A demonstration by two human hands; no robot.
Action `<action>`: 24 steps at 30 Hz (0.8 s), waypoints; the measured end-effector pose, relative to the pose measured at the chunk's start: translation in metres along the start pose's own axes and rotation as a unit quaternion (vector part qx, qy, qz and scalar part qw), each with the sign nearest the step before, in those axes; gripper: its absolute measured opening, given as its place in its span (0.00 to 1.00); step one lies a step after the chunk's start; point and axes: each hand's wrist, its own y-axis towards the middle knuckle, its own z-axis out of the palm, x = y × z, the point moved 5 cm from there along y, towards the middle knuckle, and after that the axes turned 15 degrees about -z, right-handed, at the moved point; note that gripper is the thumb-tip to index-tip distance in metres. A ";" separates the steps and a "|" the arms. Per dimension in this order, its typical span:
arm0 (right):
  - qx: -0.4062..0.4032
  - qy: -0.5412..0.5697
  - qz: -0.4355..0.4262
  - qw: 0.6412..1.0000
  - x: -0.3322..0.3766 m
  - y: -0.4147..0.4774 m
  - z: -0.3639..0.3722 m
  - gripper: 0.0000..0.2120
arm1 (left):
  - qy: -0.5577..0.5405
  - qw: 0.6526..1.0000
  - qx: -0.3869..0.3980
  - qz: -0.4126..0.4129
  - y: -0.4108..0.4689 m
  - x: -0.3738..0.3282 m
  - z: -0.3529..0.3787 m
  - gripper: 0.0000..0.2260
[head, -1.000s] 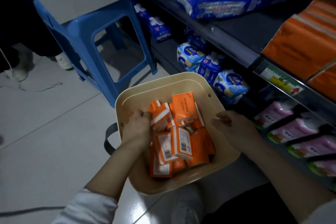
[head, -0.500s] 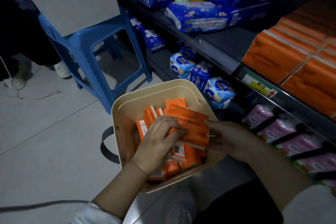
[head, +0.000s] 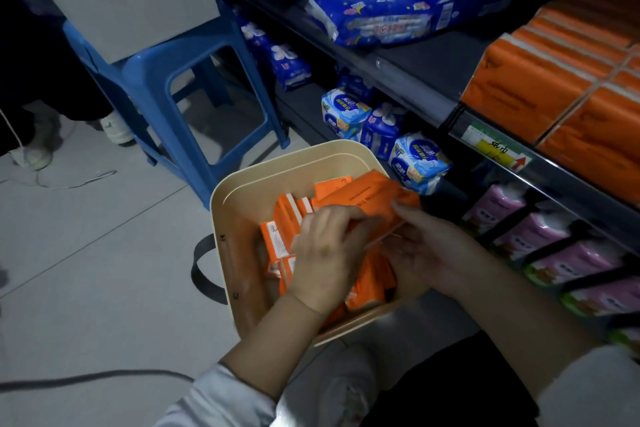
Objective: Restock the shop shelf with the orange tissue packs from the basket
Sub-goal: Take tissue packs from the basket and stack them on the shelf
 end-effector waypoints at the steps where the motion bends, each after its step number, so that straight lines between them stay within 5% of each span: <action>1: -0.031 0.017 -0.005 0.999 0.001 0.001 -0.004 0.05 | -0.016 1.000 -0.004 0.005 0.000 -0.004 0.005 0.12; 5: -0.137 -0.005 -0.084 0.987 0.023 0.007 -0.024 0.03 | -0.086 0.991 0.103 -0.009 -0.006 -0.005 0.024 0.24; 7: -0.167 -0.040 -0.139 0.975 0.037 0.008 -0.035 0.06 | -0.137 0.967 0.144 -0.161 -0.010 0.025 0.033 0.29; 11: -0.189 -0.082 -0.150 0.967 0.041 0.013 -0.047 0.08 | 0.006 0.833 0.262 -0.488 -0.045 0.119 0.075 0.26; 13: -0.185 -0.086 -0.129 0.971 0.036 0.017 -0.049 0.07 | 0.024 0.741 0.388 -0.547 -0.069 0.135 0.096 0.24; 16: -0.171 -0.085 -0.115 0.975 0.032 0.020 -0.050 0.07 | -0.011 0.671 0.461 -0.580 -0.089 0.132 0.117 0.18; 24: -0.165 -0.090 -0.115 0.975 0.029 0.026 -0.055 0.08 | 0.023 0.663 0.448 -0.599 -0.088 0.131 0.144 0.20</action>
